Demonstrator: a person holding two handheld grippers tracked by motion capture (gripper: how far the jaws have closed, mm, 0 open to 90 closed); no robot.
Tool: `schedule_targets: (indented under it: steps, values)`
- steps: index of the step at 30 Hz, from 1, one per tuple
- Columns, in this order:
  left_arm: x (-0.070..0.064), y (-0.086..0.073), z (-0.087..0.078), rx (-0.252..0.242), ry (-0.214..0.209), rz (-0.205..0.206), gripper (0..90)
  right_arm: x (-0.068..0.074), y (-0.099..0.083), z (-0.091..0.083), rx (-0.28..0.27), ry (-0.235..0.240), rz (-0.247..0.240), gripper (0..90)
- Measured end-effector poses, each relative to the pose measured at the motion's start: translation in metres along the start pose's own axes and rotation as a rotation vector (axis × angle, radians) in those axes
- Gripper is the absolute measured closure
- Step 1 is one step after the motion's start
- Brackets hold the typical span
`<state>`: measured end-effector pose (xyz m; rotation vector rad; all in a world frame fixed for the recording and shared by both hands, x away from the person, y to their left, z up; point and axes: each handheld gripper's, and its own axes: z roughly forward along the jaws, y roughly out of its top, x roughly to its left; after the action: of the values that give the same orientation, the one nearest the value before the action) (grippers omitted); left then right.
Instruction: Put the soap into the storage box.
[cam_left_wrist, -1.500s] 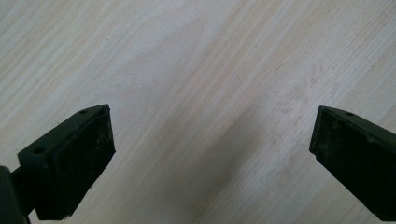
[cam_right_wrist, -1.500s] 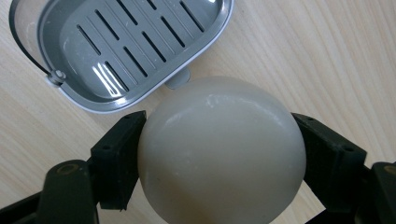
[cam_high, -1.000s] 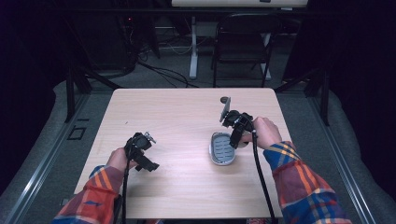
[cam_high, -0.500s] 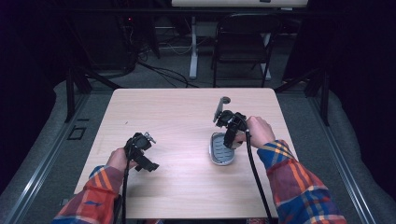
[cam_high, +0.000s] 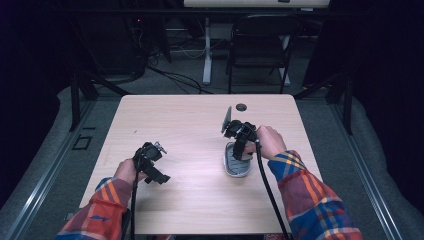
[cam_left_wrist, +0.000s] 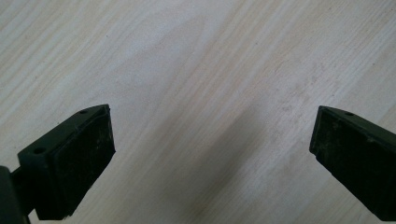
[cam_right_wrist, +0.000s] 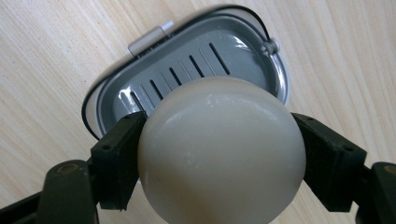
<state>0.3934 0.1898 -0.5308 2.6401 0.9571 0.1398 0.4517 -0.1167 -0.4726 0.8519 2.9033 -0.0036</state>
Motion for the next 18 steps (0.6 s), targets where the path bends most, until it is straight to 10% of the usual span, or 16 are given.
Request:
schedule_targets:
  steps: [18]
  values:
    - [0.0, 0.0, 0.0, -0.001, -0.001, 0.0, 0.0, 0.005, 0.012, 0.018, 0.015, 0.029, -0.016, 22.7]
